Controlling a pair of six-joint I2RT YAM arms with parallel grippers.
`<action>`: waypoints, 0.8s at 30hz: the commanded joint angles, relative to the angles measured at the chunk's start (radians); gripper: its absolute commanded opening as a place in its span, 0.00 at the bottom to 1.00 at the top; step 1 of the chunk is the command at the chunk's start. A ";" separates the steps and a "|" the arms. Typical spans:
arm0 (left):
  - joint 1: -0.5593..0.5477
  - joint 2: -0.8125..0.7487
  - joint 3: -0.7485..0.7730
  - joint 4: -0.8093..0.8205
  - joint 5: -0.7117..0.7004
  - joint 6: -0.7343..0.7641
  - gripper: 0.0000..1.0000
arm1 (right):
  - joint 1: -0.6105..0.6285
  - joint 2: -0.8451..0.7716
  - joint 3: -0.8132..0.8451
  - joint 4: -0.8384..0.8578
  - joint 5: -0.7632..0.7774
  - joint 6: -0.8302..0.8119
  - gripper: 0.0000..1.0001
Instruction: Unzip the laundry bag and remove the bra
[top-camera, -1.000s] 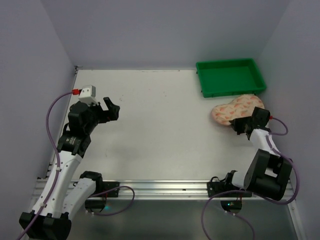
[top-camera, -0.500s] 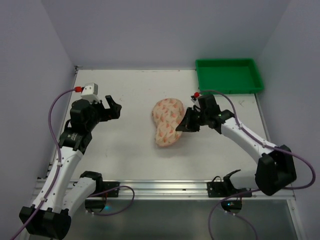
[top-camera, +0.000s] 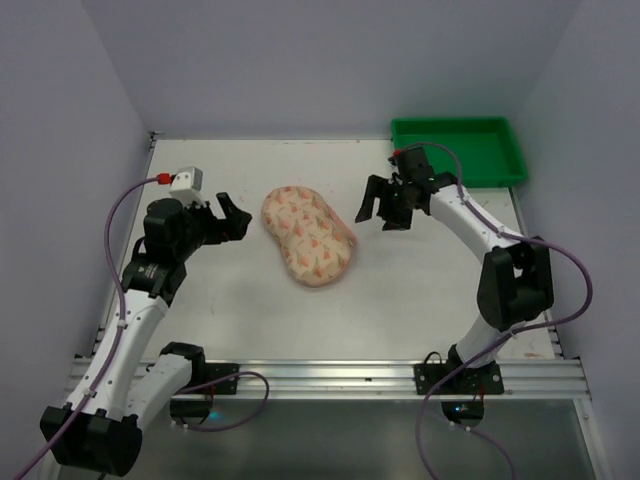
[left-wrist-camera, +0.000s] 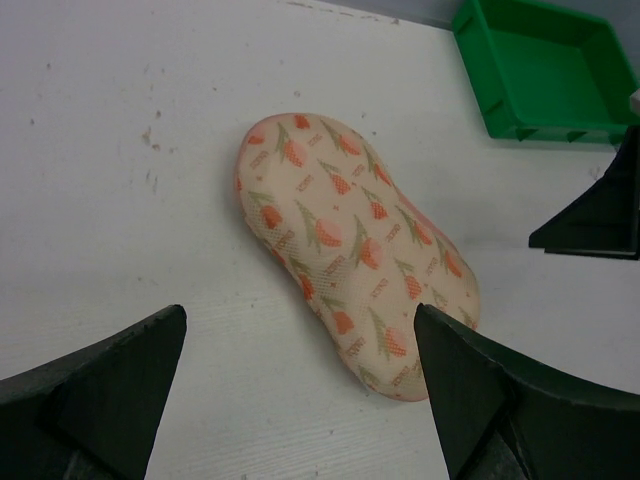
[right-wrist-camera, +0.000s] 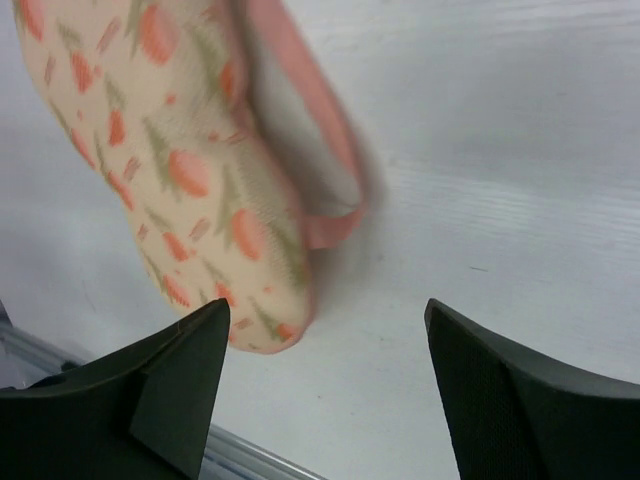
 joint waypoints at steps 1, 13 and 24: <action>-0.007 0.031 -0.045 0.057 0.091 -0.052 1.00 | -0.069 -0.160 -0.025 0.018 0.162 0.072 0.81; -0.016 0.411 -0.108 0.485 0.182 -0.202 1.00 | -0.055 -0.539 -0.499 0.414 -0.083 0.102 0.87; -0.018 0.755 -0.062 0.641 0.343 -0.267 0.94 | -0.008 -0.728 -0.683 0.503 -0.141 0.068 0.97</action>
